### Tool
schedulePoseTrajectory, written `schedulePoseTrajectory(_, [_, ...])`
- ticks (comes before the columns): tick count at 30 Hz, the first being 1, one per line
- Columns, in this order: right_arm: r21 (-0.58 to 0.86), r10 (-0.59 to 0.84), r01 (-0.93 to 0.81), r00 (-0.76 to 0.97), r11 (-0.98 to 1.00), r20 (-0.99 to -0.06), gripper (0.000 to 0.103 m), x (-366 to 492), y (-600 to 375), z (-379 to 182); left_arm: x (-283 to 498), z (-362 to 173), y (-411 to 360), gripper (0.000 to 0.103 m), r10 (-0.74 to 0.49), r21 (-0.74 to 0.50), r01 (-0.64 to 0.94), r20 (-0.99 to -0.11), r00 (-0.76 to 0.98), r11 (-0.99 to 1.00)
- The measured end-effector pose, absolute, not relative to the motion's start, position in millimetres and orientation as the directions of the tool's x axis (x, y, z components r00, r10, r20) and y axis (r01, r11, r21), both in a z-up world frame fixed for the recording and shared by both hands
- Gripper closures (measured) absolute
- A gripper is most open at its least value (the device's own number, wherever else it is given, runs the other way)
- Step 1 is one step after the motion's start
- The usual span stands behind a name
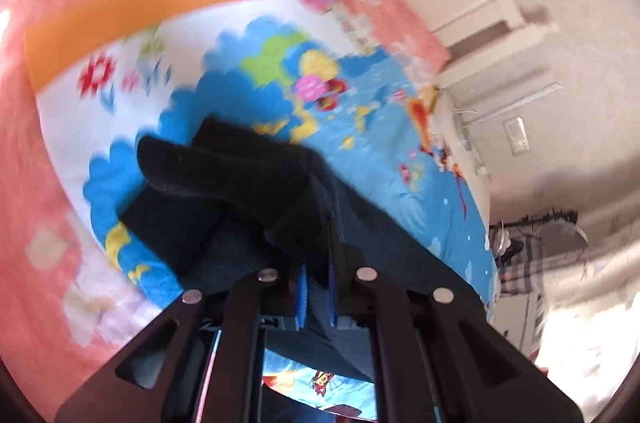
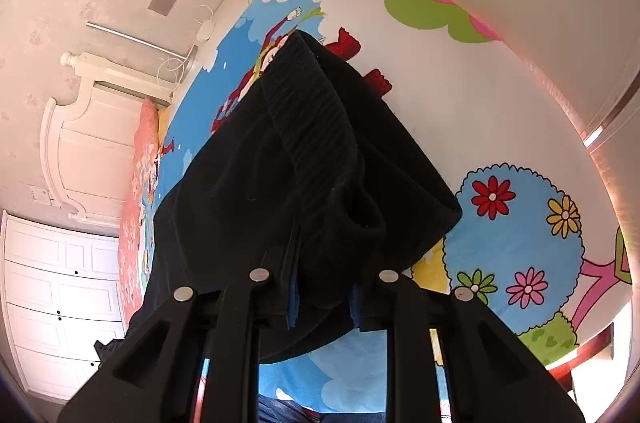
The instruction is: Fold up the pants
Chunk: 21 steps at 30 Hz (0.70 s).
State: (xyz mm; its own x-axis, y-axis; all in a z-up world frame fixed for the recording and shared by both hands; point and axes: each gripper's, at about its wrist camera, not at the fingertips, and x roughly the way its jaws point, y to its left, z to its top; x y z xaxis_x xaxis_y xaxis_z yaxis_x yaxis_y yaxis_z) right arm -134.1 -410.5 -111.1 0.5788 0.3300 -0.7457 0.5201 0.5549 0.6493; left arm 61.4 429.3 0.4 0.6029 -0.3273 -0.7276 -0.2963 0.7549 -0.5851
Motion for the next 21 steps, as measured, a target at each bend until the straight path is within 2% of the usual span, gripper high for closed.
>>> schedulePoseTrajectory(2, [0.641, 0.327, 0.52, 0.572, 0.565, -0.752, 0.083, -137.8, -410.7, -112.5, 48.9, -5.5, 436.6, 0.095, -0.318, -0.595, -0.334, -0.73, 0.605, 0.731])
schedulePoseTrajectory(5, [0.622, 0.333, 0.54, 0.54, 0.567, -0.773, 0.083, -139.3, -410.8, -127.1, 34.3, -84.5, 465.3, 0.095, -0.375, -0.596, -0.51, -0.797, 0.474, 0.62])
schedulePoseTrajectory(7, [0.61, 0.327, 0.536, 0.532, 0.584, -0.781, 0.083, -138.0, -409.9, -125.9, 29.6, -111.5, 470.0, 0.095, -0.413, -0.622, -0.517, -0.78, 0.469, 0.588])
schedulePoseTrajectory(12, [0.587, 0.303, 0.517, 0.533, 0.623, -0.79, 0.083, -135.8, -406.7, -110.7, 30.1, -103.8, 465.0, 0.09, -0.398, -0.615, -0.51, -0.784, 0.477, 0.601])
schedulePoseTrajectory(16, [0.597, 0.302, 0.514, 0.545, 0.616, -0.782, 0.083, -137.0, -405.9, -103.7, 26.1, -95.2, 465.9, 0.094, -0.387, -0.626, -0.51, -0.774, 0.502, 0.59])
schedulePoseTrajectory(21, [0.615, 0.308, 0.506, 0.564, 0.604, -0.766, 0.083, -140.4, -409.8, -96.1, 19.6, -83.3, 464.8, 0.095, -0.377, -0.647, -0.503, -0.753, 0.539, 0.574])
